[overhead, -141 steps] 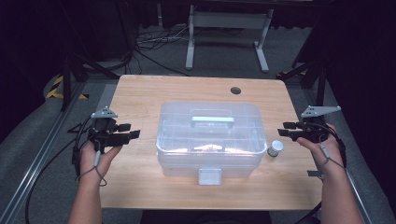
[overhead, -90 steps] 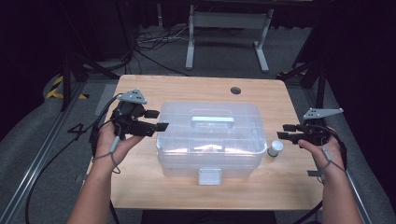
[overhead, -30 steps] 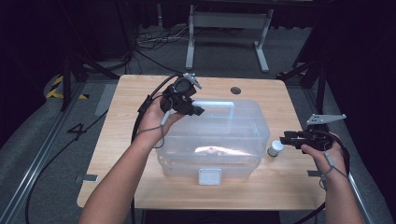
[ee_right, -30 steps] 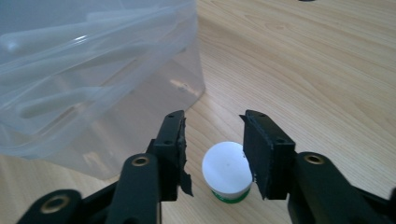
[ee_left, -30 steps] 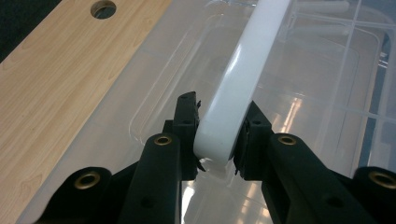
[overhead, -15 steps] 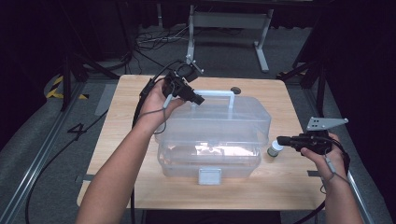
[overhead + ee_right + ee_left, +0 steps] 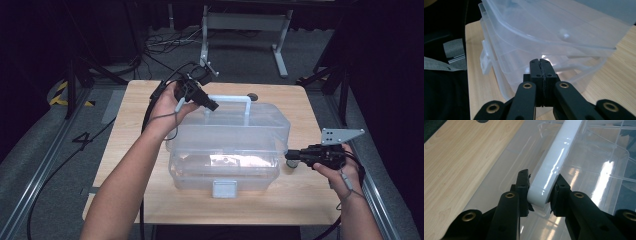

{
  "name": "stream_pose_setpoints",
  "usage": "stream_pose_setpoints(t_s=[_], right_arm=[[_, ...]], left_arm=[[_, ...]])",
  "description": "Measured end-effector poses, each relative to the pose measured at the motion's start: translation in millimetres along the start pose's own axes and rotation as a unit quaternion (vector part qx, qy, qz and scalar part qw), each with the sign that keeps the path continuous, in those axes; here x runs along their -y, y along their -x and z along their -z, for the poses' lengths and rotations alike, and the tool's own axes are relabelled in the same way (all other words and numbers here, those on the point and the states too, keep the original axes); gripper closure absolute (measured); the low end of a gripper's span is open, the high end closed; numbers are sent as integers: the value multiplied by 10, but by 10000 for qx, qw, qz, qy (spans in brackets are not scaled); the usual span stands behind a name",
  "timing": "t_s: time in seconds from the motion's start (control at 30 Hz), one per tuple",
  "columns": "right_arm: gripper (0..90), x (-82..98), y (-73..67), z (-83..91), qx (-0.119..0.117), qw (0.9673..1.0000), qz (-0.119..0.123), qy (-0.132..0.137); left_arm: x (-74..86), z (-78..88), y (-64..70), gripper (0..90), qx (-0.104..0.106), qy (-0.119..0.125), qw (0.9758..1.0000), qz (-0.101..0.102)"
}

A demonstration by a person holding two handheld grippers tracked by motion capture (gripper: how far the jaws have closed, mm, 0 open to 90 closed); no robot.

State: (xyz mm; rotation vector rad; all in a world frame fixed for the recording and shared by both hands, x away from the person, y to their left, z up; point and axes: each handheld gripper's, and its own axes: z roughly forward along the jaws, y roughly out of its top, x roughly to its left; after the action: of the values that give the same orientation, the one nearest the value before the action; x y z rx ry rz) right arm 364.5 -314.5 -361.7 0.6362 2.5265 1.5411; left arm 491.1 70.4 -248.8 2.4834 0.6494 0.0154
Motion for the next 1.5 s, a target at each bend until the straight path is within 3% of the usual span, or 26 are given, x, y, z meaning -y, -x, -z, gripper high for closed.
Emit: stream_pose_setpoints(t_s=[0.23,0.37,0.43,0.53,0.63,0.67,0.7,0.8,1.1,1.5], right_arm=[[900,-31,-35,-18,88,9999,36,78],[900,-35,-32,-14,94,9999,18,119],[900,-40,-32,-18,84,9999,17,116],[900,-44,-27,-20,82,9999,20,123],[900,-49,-33,-23,91,9999,39,81],[900,-53,-35,-25,101,9999,51,69],[900,-58,-36,-30,98,9999,55,65],[900,-67,-37,-37,105,9999,61,62],[900,-105,-9,-23,131,9997,34,184],[900,-199,59,-3,238,9991,23,355]], left_arm=[[-2,16,33,727,-101,-64,9999,-19],[10,11,25,724,-126,36,9999,24],[25,5,12,713,-28,138,9999,98],[29,-1,7,628,95,156,9998,66],[44,42,32,511,-216,291,9993,-29],[57,79,28,518,-177,456,9988,-1],[57,79,28,511,-177,456,9988,-1],[89,174,23,503,-163,664,9976,105],[228,503,132,525,-346,1119,9931,103],[485,823,229,556,-369,1512,9875,261]])
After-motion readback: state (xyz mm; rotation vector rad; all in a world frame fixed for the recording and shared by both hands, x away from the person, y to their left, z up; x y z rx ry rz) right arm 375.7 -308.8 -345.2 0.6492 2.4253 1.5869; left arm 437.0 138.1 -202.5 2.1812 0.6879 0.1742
